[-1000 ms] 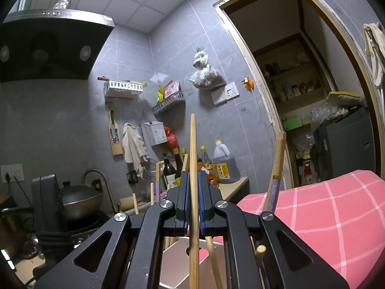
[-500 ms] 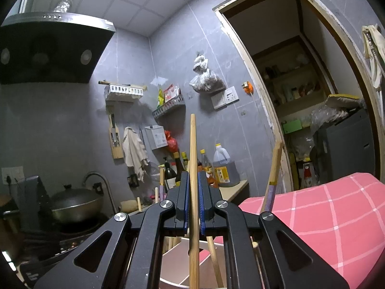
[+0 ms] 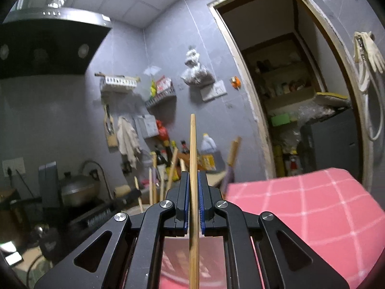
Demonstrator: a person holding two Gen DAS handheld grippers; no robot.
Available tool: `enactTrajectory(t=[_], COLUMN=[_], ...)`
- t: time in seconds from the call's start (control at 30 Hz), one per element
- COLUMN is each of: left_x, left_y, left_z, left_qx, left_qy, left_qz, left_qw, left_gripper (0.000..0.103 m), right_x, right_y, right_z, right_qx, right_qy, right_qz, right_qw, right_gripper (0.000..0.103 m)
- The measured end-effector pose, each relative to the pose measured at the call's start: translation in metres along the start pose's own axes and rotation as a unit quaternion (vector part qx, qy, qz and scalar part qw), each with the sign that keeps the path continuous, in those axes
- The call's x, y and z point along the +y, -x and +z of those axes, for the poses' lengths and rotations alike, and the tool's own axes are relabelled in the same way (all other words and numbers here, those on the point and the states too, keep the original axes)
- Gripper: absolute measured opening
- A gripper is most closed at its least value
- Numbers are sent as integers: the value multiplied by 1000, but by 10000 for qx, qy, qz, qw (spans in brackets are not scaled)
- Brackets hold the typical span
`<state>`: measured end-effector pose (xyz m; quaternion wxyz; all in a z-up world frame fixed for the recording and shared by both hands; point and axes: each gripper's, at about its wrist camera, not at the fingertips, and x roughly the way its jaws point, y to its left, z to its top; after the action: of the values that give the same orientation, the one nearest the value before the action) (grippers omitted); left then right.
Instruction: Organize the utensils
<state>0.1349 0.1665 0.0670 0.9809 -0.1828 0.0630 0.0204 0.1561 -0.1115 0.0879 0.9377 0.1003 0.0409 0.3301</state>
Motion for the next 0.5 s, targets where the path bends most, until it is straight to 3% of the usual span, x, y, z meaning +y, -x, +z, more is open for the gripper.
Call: enactTrajectory(t=[0.13, 0.23, 0.37, 0.5], left_x=[-4, -8, -21, -30], left_y=[5, 15, 24, 23], left_z=[-4, -9, -15, -21], left_qx=[59, 69, 38, 92], left_qy=[-56, -129, -336, -488], left_qz=[92, 97, 33, 11], left_qw=[9999, 9998, 9994, 9988], left_gripper=[33, 40, 41, 42], right_x=[-13, -27, -53, -80], right_y=[20, 42, 50, 43], right_z=[-1, -4, -15, -35], right_qx=[60, 265, 1125, 2213], right_qy=[-201, -352, -523, -855], right_qz=[-237, -685, -1266, -1531], right_qw=[9995, 9967, 9842, 9593], right_gripper=[5, 5, 5, 5])
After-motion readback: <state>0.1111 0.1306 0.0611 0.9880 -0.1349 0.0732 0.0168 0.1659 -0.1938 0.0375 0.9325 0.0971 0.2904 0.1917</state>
